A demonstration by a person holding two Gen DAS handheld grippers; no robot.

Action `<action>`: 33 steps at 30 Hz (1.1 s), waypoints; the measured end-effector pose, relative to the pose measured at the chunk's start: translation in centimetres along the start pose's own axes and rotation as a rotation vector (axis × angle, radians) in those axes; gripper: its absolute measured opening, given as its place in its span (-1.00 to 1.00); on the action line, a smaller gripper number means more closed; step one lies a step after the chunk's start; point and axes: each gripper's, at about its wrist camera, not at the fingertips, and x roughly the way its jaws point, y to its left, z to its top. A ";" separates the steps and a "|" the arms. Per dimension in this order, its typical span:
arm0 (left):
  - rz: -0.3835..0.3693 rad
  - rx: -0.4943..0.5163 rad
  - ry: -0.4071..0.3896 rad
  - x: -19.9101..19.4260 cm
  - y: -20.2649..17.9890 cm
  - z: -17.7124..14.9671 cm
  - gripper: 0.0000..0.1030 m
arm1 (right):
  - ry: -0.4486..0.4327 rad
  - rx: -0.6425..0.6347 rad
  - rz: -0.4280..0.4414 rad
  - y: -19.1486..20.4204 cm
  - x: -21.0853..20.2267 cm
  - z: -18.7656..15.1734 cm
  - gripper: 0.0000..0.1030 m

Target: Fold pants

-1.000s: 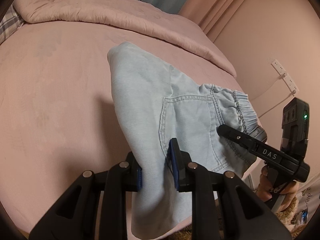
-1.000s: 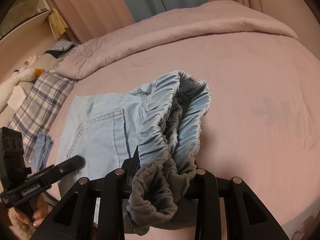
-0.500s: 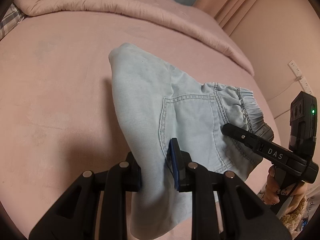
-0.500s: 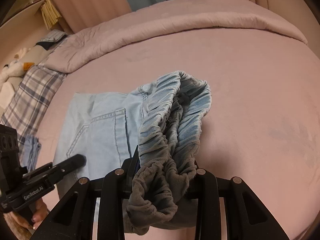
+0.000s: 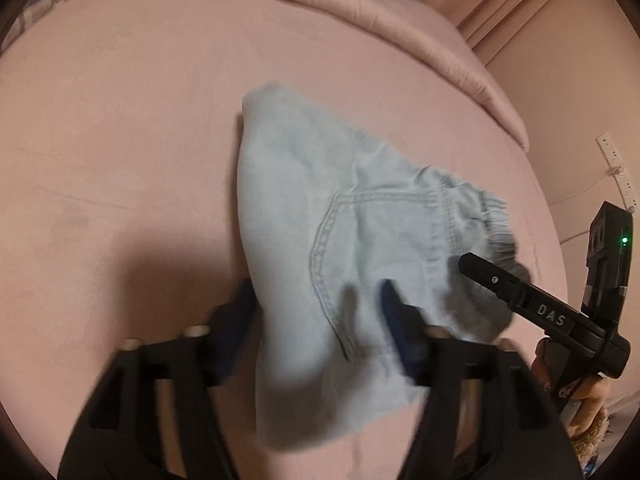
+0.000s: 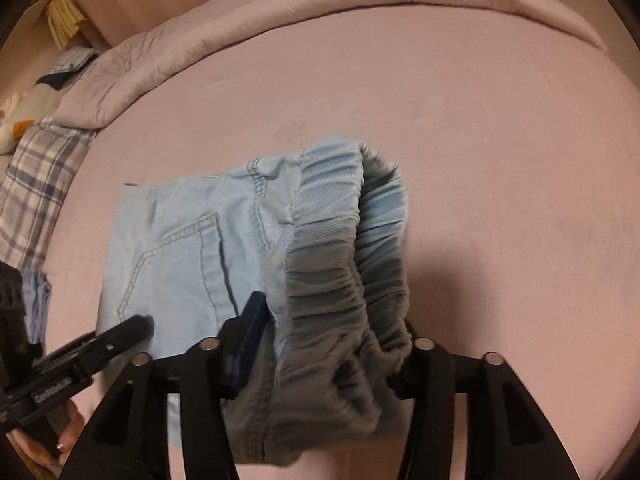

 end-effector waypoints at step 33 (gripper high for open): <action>0.110 0.130 -0.170 -9.6 -4.3 -4.8 0.99 | -0.247 -0.033 -0.081 3.5 -10.8 -4.3 0.68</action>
